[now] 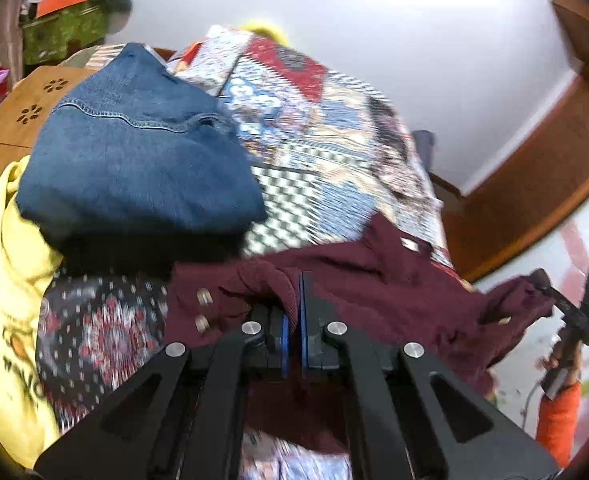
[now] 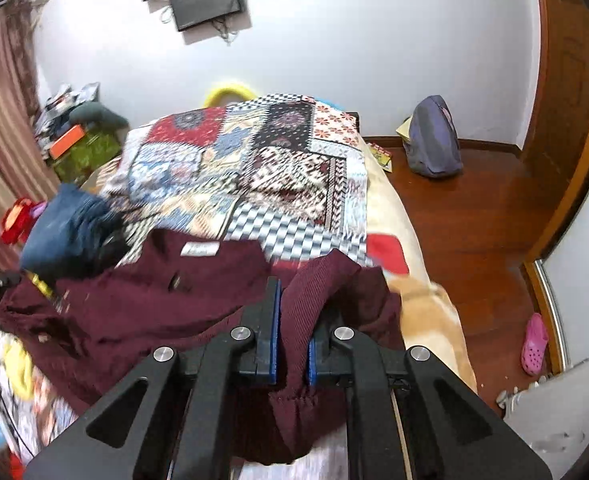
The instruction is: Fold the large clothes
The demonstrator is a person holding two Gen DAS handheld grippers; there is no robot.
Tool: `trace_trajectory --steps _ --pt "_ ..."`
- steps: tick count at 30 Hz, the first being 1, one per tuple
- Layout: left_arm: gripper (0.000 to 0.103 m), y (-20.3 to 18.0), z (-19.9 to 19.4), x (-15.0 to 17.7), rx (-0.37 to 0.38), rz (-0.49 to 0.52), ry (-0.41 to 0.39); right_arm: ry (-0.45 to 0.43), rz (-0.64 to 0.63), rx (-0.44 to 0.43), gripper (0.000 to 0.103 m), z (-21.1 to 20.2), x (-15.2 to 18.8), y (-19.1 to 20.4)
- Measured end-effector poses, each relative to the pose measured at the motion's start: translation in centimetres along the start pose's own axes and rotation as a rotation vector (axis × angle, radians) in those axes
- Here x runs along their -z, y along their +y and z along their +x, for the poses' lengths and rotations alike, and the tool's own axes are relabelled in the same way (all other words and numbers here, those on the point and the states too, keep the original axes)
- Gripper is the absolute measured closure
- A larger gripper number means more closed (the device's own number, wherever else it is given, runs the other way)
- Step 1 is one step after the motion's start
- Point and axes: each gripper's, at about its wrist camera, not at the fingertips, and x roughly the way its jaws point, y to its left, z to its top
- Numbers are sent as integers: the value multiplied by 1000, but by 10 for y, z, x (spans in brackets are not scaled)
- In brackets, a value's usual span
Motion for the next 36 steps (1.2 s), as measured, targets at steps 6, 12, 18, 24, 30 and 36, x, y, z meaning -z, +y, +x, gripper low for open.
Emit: trace_trajectory --steps 6,12,18,24,30,36 --pt "100 22 75 -14 -104 -25 60 102 79 20 94 72 -4 -18" --pt "97 15 93 -7 -178 53 82 187 69 65 92 96 -4 -20" --pt "86 -6 66 -8 -193 163 132 238 48 112 89 86 -23 -9" --pt "72 -10 37 -10 -134 151 129 244 12 126 88 66 -30 -2" --pt "30 -2 10 -9 -248 174 -14 314 61 22 84 65 -29 -17" --pt "30 -17 17 5 -210 246 21 322 95 -25 81 57 -27 -21"
